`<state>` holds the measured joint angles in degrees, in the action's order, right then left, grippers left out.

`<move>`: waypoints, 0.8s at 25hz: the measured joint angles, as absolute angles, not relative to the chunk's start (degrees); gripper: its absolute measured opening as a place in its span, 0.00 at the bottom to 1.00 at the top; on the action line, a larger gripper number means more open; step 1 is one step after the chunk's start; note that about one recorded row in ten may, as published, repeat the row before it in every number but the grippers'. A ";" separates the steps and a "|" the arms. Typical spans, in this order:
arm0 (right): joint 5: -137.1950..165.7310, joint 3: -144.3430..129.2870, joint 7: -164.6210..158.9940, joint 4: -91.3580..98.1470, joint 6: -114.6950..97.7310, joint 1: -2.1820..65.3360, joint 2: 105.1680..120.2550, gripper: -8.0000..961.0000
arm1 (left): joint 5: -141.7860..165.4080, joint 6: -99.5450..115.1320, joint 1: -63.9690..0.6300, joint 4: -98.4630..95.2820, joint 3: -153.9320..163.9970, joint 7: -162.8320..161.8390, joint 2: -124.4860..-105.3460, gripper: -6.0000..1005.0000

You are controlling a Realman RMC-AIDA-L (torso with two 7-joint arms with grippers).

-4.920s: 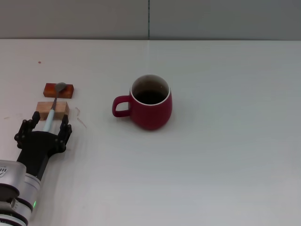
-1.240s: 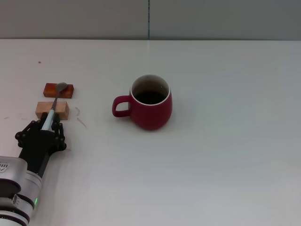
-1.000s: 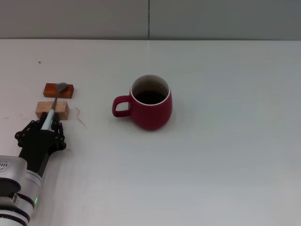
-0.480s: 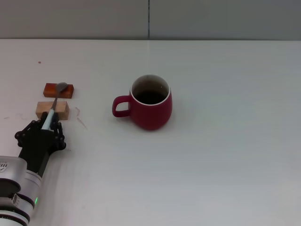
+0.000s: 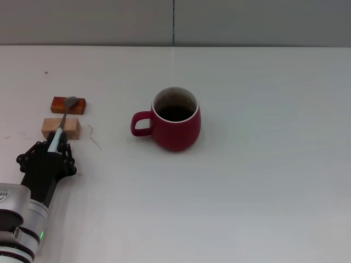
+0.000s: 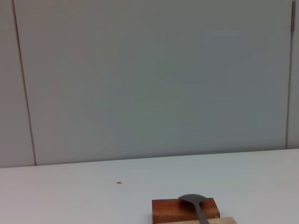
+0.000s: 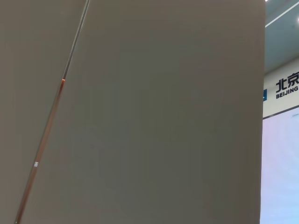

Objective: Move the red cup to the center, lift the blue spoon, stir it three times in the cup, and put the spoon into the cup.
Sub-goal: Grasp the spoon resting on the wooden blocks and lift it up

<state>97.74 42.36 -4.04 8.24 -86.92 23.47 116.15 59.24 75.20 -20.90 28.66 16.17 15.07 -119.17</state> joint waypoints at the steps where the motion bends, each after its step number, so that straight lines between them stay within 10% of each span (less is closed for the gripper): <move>1: 97.74 42.36 -4.04 8.24 -86.92 23.47 116.15 0.71 | 59.24 75.20 -20.90 28.66 16.17 15.07 -119.17 0.18; 20: 97.72 42.36 -4.04 7.98 -86.90 23.47 116.28 0.71 | 59.23 75.29 -21.27 28.55 16.17 15.13 -119.18 0.18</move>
<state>97.72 42.36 -4.04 7.98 -86.90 23.47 116.28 59.23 75.29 -21.27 28.55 16.17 15.13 -119.18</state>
